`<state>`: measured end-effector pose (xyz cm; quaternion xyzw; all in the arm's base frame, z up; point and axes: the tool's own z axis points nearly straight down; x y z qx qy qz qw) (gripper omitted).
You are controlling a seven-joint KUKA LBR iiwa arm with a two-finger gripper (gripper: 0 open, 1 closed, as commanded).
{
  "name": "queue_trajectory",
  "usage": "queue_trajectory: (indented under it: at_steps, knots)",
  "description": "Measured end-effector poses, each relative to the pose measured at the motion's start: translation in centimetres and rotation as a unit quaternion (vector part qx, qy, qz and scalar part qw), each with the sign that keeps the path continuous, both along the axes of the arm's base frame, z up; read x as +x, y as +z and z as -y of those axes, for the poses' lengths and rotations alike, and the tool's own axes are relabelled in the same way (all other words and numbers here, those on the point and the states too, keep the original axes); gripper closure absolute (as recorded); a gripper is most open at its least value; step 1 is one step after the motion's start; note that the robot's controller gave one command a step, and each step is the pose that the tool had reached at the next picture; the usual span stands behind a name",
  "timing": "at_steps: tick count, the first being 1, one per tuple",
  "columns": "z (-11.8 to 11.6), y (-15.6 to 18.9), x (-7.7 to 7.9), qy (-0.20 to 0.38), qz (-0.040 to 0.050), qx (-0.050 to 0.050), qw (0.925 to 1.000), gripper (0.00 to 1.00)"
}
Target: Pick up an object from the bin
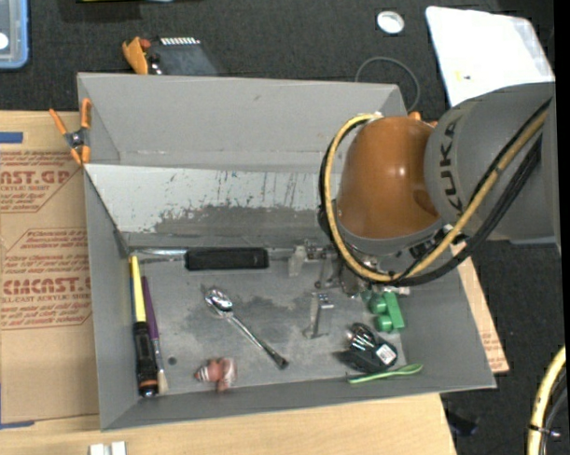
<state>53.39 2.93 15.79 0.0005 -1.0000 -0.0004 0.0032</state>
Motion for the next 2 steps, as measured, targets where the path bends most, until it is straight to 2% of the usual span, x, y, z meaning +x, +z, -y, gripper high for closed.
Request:
queue_trajectory:
  at_steps: [1, 2]
  knots:
    - [0.0, 0.4, 0.2, 0.0, 0.0037, 0.0, 1.0, 0.0]
    - [-1.6, -6.6, 2.6, -0.006, 0.006, 0.001, 1.0, 0.0]
